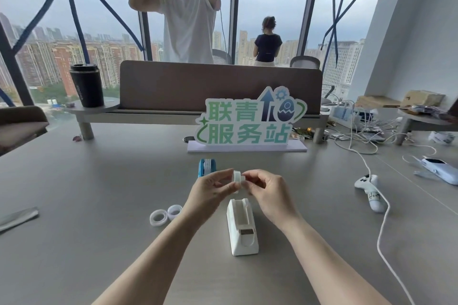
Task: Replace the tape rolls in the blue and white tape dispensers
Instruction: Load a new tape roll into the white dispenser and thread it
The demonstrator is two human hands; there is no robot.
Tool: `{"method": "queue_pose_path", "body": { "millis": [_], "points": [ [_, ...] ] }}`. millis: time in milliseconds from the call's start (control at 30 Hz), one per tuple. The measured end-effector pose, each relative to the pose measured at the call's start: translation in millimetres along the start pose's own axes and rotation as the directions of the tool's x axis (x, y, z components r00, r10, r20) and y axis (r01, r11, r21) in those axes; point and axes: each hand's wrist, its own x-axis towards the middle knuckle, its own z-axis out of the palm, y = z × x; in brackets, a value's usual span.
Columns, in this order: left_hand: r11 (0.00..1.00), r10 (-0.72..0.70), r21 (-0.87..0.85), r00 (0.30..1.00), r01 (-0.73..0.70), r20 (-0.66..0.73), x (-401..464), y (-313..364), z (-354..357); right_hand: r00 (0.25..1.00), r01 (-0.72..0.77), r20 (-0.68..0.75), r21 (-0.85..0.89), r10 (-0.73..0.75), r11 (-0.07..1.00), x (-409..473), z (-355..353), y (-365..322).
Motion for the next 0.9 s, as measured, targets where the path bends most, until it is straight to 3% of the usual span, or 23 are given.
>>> {"method": "queue_pose_path", "body": {
  "millis": [133,400,733,900],
  "points": [
    [1.0,0.012,0.017,1.0,-0.012,-0.002,-1,-2,1,1.0,-0.004,0.0,0.079,0.004,0.997,-5,3,0],
    [0.993,-0.037,-0.115,0.998,0.031,-0.052,-7,0,8,0.998,0.01,-0.059,0.103,-0.004,0.995,-5,8,1],
    [0.98,-0.087,-0.179,0.996,0.089,0.016,-9,-1,7,0.996,0.003,0.083,0.04,-0.006,0.999,-1,0,5],
    [0.986,-0.097,-0.132,0.993,0.104,0.062,-8,-7,6,0.99,-0.008,0.142,0.019,0.005,1.0,-1,-5,2]
  ]
}}
